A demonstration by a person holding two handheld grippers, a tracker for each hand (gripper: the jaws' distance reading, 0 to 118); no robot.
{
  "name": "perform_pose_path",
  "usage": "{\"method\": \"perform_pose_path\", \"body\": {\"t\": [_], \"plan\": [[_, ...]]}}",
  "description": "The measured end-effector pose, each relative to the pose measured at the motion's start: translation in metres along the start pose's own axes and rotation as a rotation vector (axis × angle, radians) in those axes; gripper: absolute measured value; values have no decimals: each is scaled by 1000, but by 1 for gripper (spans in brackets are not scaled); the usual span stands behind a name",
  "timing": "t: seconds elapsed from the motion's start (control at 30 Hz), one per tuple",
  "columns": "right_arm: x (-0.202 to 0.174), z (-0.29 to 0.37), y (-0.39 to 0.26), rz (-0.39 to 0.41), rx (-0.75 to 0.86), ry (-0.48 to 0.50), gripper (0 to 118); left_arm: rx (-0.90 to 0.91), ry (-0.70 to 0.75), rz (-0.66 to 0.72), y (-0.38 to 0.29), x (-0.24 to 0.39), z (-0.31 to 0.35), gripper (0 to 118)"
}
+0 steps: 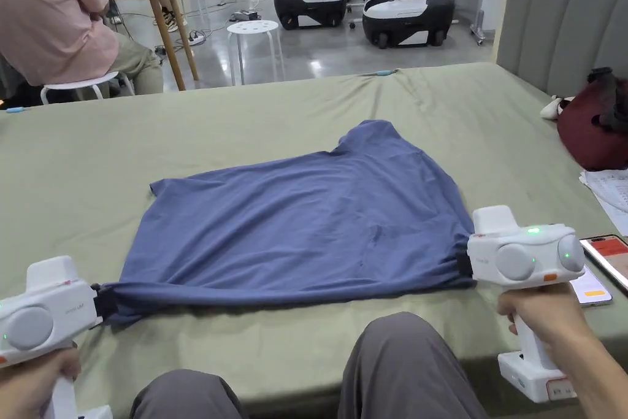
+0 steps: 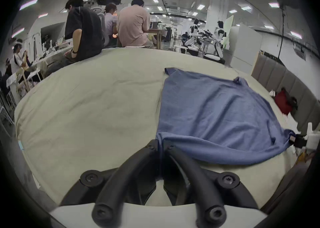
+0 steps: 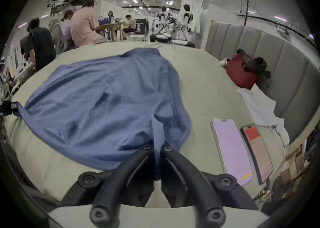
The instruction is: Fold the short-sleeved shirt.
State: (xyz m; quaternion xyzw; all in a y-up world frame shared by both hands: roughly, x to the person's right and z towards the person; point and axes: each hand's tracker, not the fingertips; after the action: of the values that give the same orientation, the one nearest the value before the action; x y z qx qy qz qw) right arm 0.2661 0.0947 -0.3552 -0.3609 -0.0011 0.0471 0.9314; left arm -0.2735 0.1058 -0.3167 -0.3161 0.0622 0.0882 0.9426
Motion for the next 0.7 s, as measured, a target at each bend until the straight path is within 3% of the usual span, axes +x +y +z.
{"method": "perform_pose_path", "body": {"t": [0.27, 0.47, 0.57, 0.67, 0.7], "plan": [[-1, -33, 113, 47, 107, -53, 5, 95, -13, -65, 94, 24, -28, 4], [-16, -105, 173, 70, 90, -50, 6, 27, 45, -109, 134, 37, -112, 4], [-21, -141, 182, 75, 55, -54, 8, -48, 61, -64, 138, 40, -152, 5], [-19, -171, 180, 71, 11, -94, 26, -69, 51, -81, 134, 42, -174, 6], [-18, -174, 179, 64, 5, -96, 40, -70, 51, -89, 132, 43, -175, 8]]}}
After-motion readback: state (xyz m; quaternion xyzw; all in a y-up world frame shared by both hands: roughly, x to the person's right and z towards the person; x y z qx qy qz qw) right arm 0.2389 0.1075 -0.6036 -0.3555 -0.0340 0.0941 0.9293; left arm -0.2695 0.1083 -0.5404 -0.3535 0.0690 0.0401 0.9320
